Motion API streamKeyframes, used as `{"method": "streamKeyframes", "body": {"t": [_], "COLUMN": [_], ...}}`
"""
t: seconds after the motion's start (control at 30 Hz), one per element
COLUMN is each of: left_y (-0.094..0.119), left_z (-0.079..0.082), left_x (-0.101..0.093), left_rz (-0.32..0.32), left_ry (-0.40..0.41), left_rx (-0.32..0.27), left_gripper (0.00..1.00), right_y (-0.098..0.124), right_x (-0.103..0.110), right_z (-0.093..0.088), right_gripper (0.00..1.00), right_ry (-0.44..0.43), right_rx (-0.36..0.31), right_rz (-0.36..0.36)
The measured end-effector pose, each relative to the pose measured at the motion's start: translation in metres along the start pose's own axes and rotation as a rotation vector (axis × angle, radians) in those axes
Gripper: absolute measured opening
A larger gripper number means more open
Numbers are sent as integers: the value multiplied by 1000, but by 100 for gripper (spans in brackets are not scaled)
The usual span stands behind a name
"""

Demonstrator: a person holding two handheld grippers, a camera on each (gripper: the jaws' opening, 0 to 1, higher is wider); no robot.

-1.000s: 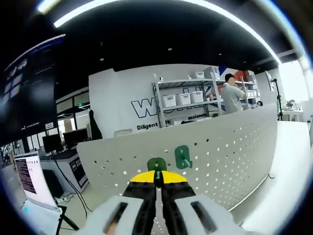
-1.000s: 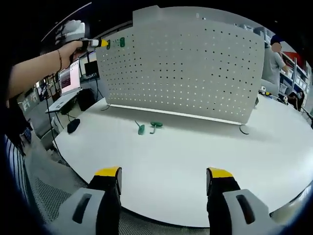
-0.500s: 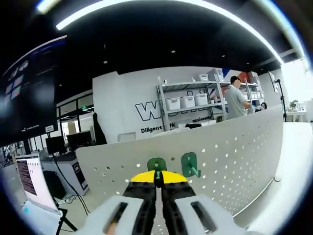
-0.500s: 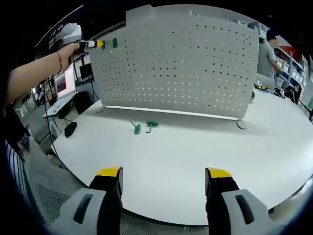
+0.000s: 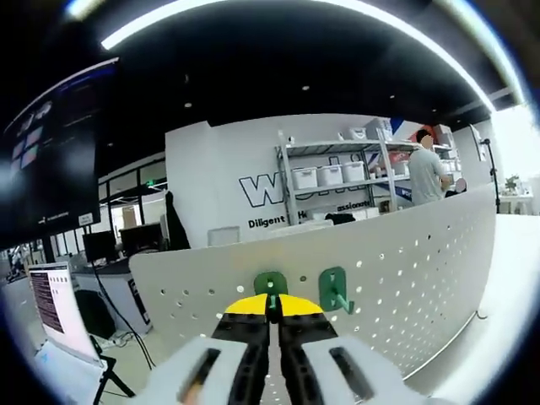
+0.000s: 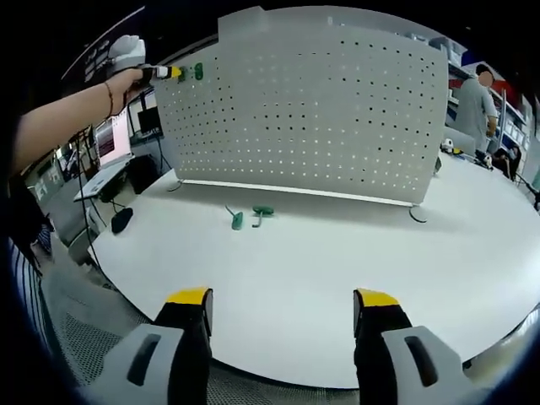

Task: Insert the hook assembly into the mounting plate slot until the hook locks in place.

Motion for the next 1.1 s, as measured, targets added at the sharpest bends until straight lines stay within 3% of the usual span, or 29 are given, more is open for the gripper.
{"method": "streamKeyframes", "body": {"t": [1.1], "left_y": [-10], "left_z": [-13], "left_x": [5], "left_rz": [-22], "left_ry": [92], "left_rx": [49], "left_gripper": [2], "right_y": [0], "right_x": [-1], "right_z": [-1], "right_gripper": [63], "right_ry": [4], "right_rx": [3], "right_rz": [-1]}}
Point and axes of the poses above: the point that each gripper's makers call its tool centre point, and the gripper's own axes: y roughly backward along the fingers, x roughly to its left, z roughly out of its top, the point moved 1 cm from there along y, roughly backward along the fingers, and after that the axes turned 3 degrees about -y, right-handed, at the moved point
